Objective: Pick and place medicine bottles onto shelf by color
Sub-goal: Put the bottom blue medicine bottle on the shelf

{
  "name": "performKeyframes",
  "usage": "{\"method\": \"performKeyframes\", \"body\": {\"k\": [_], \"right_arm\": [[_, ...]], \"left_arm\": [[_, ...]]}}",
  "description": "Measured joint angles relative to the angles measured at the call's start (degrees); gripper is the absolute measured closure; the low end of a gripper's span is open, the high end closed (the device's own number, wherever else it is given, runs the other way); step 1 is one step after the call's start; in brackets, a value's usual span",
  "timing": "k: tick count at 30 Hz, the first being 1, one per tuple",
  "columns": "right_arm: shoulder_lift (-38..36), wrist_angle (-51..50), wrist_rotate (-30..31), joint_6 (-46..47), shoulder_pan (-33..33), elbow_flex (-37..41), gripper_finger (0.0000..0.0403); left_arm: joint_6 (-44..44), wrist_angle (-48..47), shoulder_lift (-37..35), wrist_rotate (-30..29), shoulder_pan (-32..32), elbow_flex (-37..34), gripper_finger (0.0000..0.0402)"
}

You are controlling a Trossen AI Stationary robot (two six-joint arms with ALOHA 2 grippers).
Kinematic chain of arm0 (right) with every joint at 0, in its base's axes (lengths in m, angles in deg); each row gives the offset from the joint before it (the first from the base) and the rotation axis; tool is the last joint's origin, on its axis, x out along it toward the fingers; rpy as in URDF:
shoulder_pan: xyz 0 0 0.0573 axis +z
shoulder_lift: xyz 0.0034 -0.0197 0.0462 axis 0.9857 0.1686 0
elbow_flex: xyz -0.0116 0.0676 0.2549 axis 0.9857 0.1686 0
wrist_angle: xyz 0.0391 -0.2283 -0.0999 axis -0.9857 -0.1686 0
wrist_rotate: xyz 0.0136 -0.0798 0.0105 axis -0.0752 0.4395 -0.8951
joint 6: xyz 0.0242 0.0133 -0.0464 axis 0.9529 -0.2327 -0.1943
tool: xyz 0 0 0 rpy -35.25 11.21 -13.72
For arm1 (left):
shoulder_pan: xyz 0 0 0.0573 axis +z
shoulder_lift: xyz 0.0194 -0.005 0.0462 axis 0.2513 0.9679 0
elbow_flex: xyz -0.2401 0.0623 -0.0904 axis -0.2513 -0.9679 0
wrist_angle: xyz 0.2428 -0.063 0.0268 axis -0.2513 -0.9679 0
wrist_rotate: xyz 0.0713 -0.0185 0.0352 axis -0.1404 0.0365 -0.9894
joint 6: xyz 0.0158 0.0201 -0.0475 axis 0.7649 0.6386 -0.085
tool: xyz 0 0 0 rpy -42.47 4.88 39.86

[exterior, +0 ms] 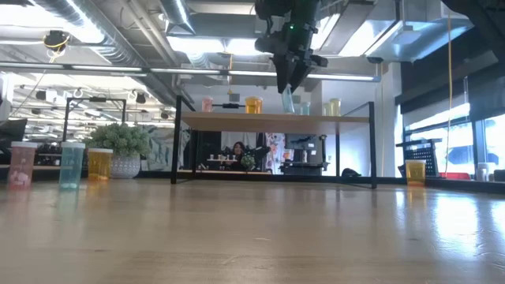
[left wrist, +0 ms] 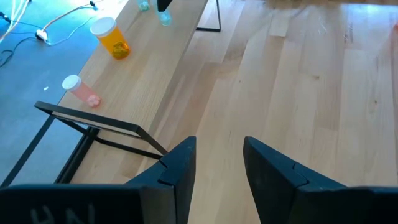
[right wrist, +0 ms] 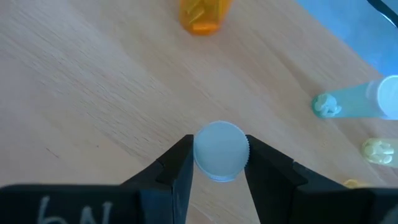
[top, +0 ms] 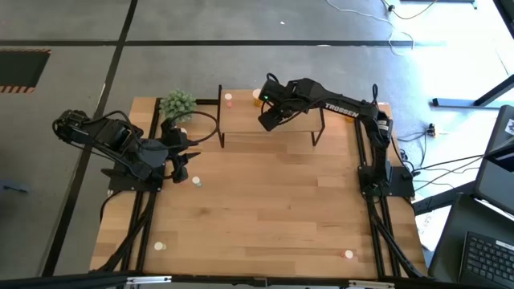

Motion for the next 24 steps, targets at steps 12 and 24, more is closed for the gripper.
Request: {"method": "performKeyframes", "body": {"k": [12, 24], "right_arm": [[0.00, -0.05, -1.37, 0.00, -0.30, -0.09, 0.0267], [0.00, 7.14, -1.71, 3.28, -1.37, -0.09, 0.0267]], "left_arm": [[-0.07, 0.00, 0.00, 0.00, 0.01, 0.00, 0.0273], [-0.42, 0.00, 0.00, 1.45, 0.00, 0.00, 0.0273]]}}
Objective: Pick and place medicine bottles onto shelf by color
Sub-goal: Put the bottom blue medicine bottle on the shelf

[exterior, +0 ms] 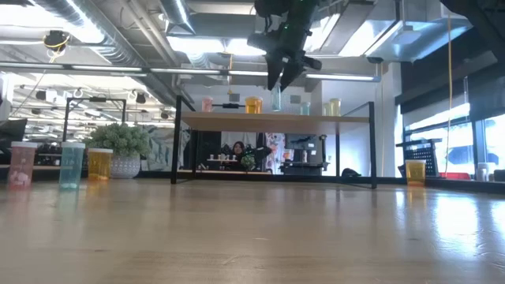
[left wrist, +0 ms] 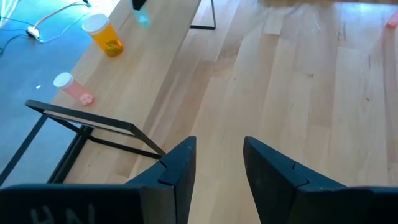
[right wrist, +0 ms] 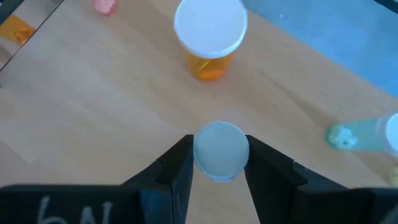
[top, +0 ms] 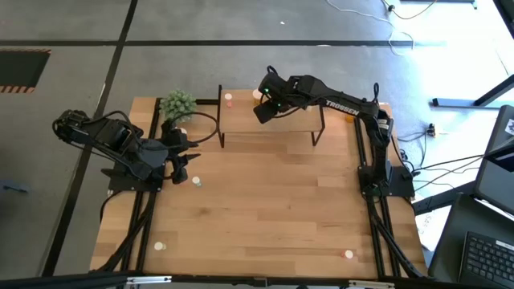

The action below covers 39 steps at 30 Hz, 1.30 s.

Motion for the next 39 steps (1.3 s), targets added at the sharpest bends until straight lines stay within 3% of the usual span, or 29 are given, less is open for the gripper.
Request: {"method": "performKeyframes", "body": {"k": [10, 39], "right_arm": [[-0.07, 1.21, -0.82, 5.83, 0.07, 3.63, 0.0267], [-0.07, 3.77, -2.70, 4.24, 0.09, 3.65, 0.0267]], "left_arm": [[-0.02, 0.00, 0.00, 0.08, 0.02, 0.00, 0.0273], [0.42, 0.00, 0.00, 0.06, 0.00, 0.00, 0.0273]]}}
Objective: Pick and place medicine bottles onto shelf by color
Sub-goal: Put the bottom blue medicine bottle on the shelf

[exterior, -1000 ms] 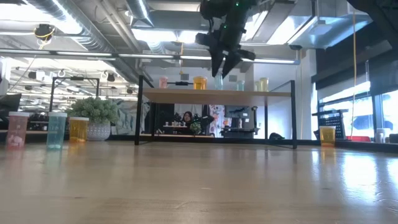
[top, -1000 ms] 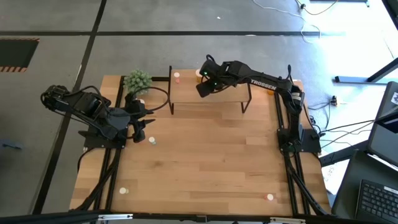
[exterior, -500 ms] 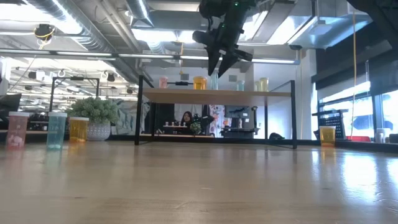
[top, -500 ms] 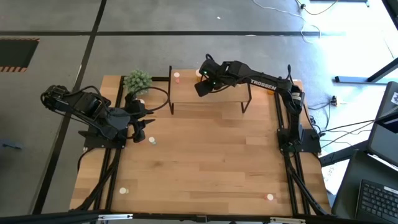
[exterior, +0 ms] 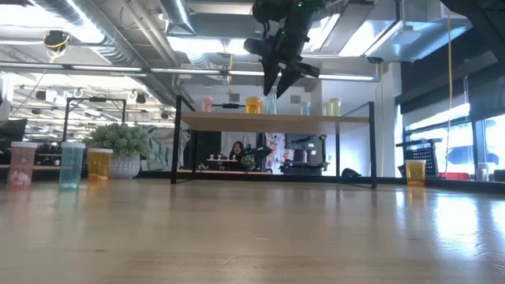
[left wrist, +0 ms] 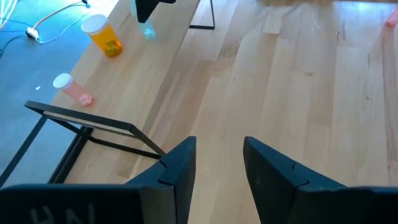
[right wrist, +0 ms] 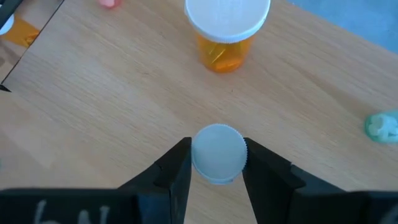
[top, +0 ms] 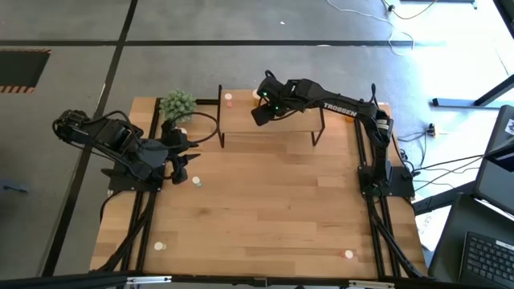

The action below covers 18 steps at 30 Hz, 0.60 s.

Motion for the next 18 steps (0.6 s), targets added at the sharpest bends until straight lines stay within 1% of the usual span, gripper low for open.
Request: {"method": "performKeyframes", "body": {"k": [9, 13, 18], "right_arm": [[0.00, 0.00, 0.00, 0.10, 0.00, 0.00, 0.0267], [0.51, -0.03, 0.05, 2.64, -0.01, 0.00, 0.0267], [1.81, 0.27, 0.11, 1.53, -0.09, -0.09, 0.0267]], "left_arm": [[0.00, 0.00, 0.00, -0.01, 0.01, 0.00, 0.0273], [0.00, 0.00, 0.00, 0.00, 0.00, 0.00, 0.0273], [0.00, 0.00, 0.00, 0.00, 0.00, 0.00, 0.0273]]}}
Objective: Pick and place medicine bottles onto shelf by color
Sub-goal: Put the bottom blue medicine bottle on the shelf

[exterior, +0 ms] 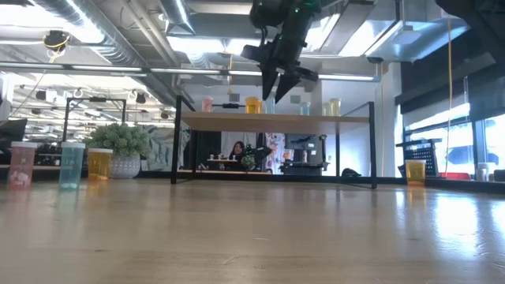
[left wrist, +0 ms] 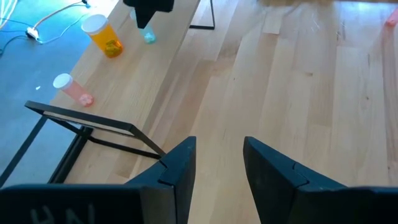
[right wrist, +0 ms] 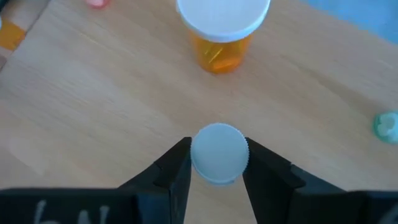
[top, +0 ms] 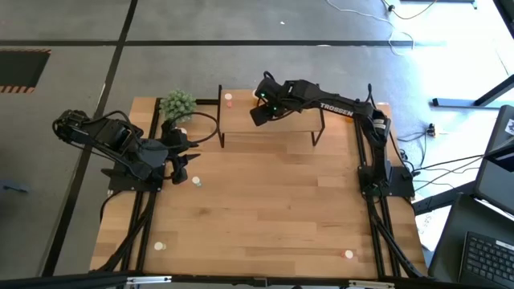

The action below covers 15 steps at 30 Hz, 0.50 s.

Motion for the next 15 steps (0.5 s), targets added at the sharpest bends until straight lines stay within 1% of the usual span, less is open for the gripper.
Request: {"method": "performKeyframes", "body": {"k": [15], "right_arm": [[0.05, -0.23, -0.09, -2.06, -0.02, 0.11, 0.0267]], "left_arm": [[0.00, -0.02, 0.00, -0.02, -0.01, 0.00, 0.0273]]}}
